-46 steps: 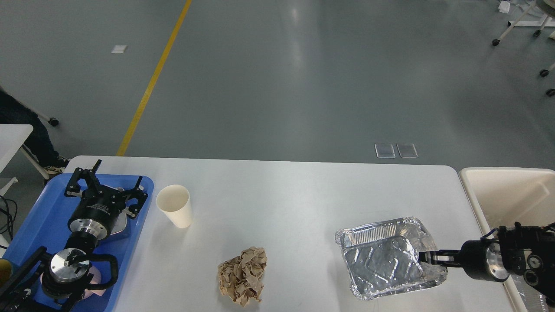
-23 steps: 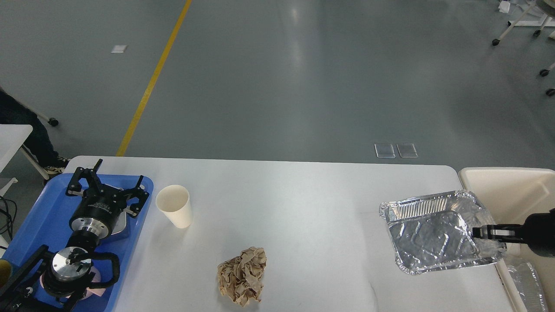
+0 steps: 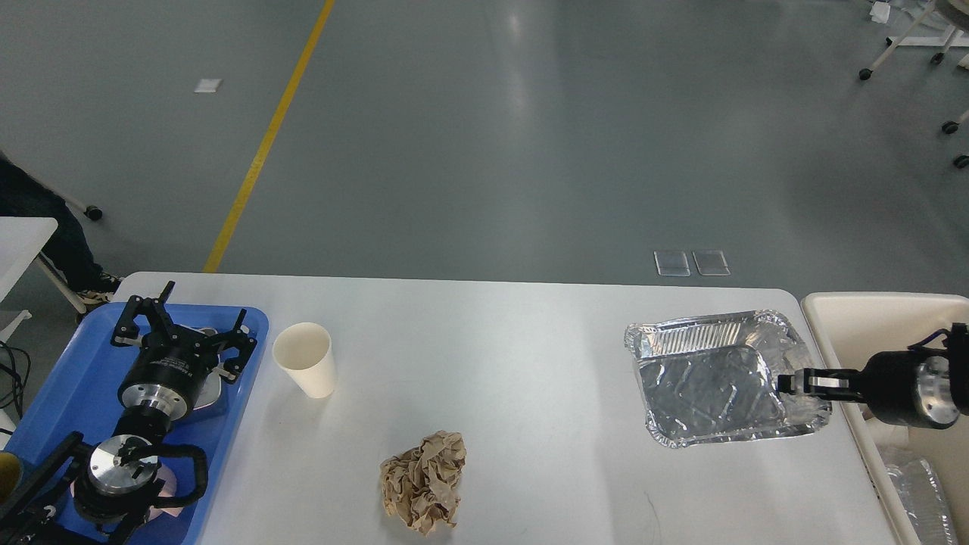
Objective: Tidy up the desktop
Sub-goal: 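Drag the foil tray toward the right gripper's side, then lift the foil tray with the right gripper and tilt it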
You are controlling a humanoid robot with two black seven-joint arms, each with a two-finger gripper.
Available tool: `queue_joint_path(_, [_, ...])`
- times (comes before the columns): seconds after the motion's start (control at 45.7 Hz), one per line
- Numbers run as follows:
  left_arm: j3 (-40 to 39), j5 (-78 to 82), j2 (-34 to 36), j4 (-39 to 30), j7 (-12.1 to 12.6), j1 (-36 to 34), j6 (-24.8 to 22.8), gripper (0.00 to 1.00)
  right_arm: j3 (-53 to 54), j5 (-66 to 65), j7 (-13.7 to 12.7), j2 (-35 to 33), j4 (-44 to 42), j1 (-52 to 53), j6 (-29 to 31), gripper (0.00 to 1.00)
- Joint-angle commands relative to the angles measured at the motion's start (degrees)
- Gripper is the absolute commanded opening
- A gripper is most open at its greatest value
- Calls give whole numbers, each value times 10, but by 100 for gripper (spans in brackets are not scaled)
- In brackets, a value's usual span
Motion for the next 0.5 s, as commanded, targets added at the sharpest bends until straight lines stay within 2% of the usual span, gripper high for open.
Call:
queue_joint_path(0.0, [0,1,2,0,-1,0,0,97,-37,-7,-7,53,-44,46,0,0])
queue_joint_path(0.482, [-3,1,3,0,-1,1,1,97,-162,-1,-12,234,-207,177,-3,0])
